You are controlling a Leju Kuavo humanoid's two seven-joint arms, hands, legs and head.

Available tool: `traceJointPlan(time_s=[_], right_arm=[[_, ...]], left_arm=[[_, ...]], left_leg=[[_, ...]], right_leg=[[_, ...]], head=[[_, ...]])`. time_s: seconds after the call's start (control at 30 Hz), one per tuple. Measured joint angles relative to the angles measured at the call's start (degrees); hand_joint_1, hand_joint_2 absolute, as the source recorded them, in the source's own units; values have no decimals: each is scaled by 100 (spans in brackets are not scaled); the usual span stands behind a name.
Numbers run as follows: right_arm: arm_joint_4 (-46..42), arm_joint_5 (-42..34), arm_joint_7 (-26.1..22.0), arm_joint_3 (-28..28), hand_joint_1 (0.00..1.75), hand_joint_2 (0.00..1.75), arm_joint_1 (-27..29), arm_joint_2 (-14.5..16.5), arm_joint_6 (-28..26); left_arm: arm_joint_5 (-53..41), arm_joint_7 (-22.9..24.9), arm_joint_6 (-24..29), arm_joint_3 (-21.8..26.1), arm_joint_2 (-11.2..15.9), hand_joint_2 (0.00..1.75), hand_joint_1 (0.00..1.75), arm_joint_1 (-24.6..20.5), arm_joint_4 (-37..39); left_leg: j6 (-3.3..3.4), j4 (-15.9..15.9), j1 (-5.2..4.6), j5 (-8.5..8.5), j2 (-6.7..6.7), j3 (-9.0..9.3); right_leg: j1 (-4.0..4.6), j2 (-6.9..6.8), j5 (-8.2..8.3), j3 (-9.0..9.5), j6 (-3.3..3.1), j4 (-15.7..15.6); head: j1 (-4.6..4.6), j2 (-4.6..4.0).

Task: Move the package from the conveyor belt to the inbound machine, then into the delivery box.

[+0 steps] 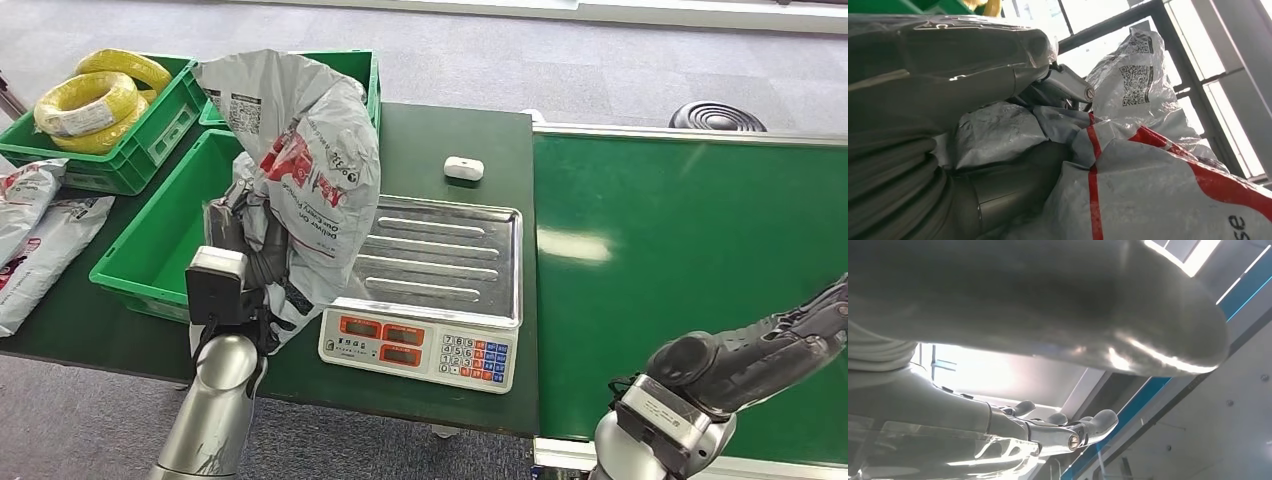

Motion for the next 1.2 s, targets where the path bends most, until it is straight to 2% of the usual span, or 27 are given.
traceJointPlan(time_s=[0.2,0.4,0.53,0.57,0.6,0.7,0.73,0.93,1.2], right_arm=[[71,-67,1,33,0,0,-1,1,0],[145,-76,1,54,0,0,-3,1,0],[195,-123,1,73,0,0,-3,1,0],[210,-137,1,84,0,0,-4,1,0],[227,-146,1,96,0,0,-4,1,0],[274,-166,0,143,0,0,-4,1,0],[285,-168,0,155,0,0,-4,1,0],[322,-168,0,181,0,0,-5,1,0],[354,-151,0,184,0,0,-20,1,0]], left_arm=[[-409,524,427,254,60,175,143,-554,5],[-498,652,527,452,127,175,146,-949,166],[-827,935,875,592,181,175,143,-1256,445],[-949,1034,980,649,211,175,138,-1407,611],[-1060,1109,1067,716,251,175,119,-1586,827],[-1246,1174,1206,902,362,175,20,-2119,1588],[-1259,1145,1225,942,379,175,3,-2239,1812],[-1216,939,1267,1080,395,175,0,-2656,3034],[-1159,899,1259,1127,389,175,0,-2867,3838]], left_leg=[[-1,0,0,2,0,1],[-3,0,1,3,1,-1],[-3,1,1,3,0,-6],[-3,1,1,3,0,-6],[-3,1,1,4,0,-6],[-4,1,2,7,0,-4],[-5,1,2,9,1,-3],[-6,1,1,9,2,-6],[-6,1,1,9,1,-11]], right_leg=[[0,0,2,0,0,0],[3,1,3,-2,-1,1],[3,1,3,-8,-1,1],[3,0,3,-8,-1,1],[3,0,3,-8,-1,1],[3,0,7,-6,-4,2],[3,0,8,-7,-5,3],[4,1,9,-9,-6,4],[4,1,9,-14,-6,3]], head=[[-1,0],[-1,0],[-1,0],[-1,0],[-1,0],[-1,0],[-1,0],[1,0],[0,0]])
